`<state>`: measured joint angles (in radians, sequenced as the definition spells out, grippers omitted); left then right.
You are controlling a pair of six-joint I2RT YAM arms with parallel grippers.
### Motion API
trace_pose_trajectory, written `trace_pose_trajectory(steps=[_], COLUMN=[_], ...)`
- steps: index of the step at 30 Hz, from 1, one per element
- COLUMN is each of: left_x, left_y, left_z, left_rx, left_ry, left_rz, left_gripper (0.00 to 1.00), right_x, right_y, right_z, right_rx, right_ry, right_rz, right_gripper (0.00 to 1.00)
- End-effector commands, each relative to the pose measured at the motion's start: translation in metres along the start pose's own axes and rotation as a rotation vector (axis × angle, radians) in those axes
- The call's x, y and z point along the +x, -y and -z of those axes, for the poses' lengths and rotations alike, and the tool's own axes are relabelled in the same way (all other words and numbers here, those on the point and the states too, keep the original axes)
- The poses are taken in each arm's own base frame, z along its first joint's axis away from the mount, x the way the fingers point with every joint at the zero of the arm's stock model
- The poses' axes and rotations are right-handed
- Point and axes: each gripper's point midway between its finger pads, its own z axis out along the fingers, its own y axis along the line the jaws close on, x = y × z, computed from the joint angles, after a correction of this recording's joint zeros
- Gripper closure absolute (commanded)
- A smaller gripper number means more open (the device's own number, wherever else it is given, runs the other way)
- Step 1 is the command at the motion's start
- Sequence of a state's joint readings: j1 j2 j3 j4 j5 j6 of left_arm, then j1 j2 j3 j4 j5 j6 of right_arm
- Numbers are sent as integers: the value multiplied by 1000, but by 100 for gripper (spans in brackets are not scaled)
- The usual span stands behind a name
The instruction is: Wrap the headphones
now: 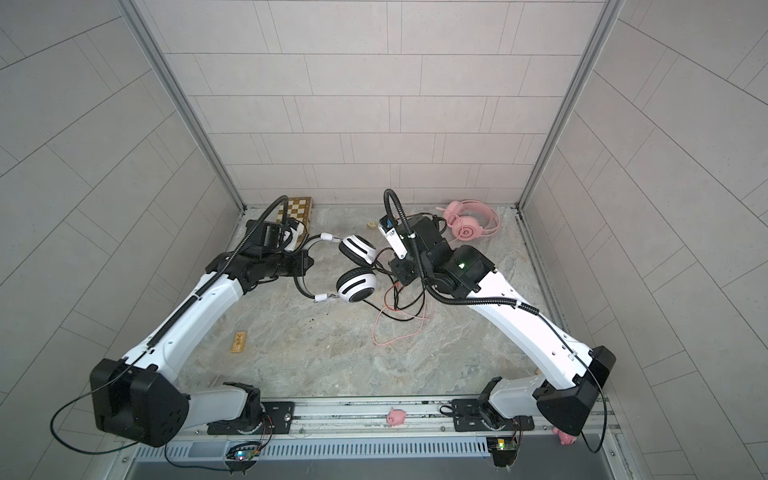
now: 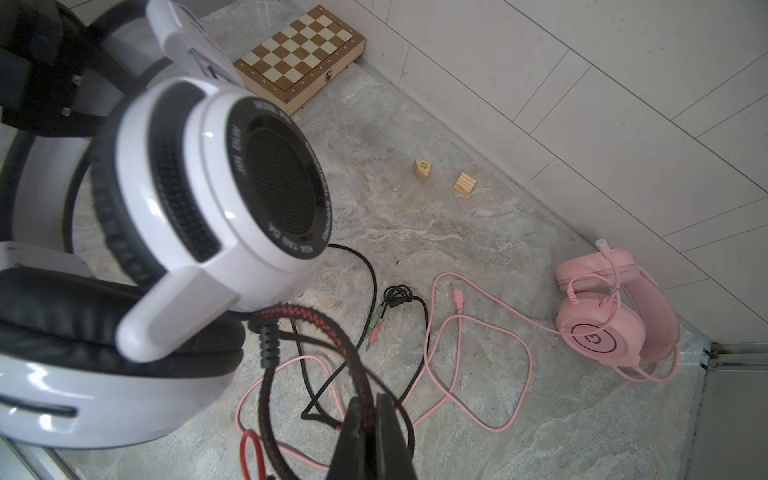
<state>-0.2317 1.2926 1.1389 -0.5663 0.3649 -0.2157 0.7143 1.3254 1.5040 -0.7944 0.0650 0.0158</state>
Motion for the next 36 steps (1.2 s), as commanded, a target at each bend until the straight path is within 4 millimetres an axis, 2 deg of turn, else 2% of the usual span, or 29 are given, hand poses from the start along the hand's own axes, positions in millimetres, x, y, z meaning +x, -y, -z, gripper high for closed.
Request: trace_pose_trajectory(steps=[1,4,9,16,20,22,25,28,31,36], left_x=[-22,-22,-19,-16,-16,-18,-18,-18,-15,-9], left_y=[29,33,14,3,-17,-19,-14,-2,11,22], left_z=[18,19,14,7,9,10,11,9,8,4], left_rx=[115,129,28,-20,-103,-91,-62,-12,15,25], left_ry=[96,96,82,52,53,61,62,63,56,28], left_rz=[-41,-51,-24,-4,41,57,48,22,-35,-84], left_gripper=[100,100,100,100,100,100,100,100,100,100], right_x=[-30,-40,-50,-35,-26,-22,-18,-23,-37,-68], right_y=[-9,-19,-46,-64,-76,-82,-91,-95,-93,-87], right_z=[10,13,34,59,73,76,74,73,71,72], right_rx=[-63,-116,-231,-302,-368,-409,-453,-464,-445,-404], right_ry=[127,155,227,233,235,226,204,211,236,274], right_rz=[-23,5,62,121,136,142,157,162,162,179], right_gripper=[100,100,100,100,100,100,100,100,100,100])
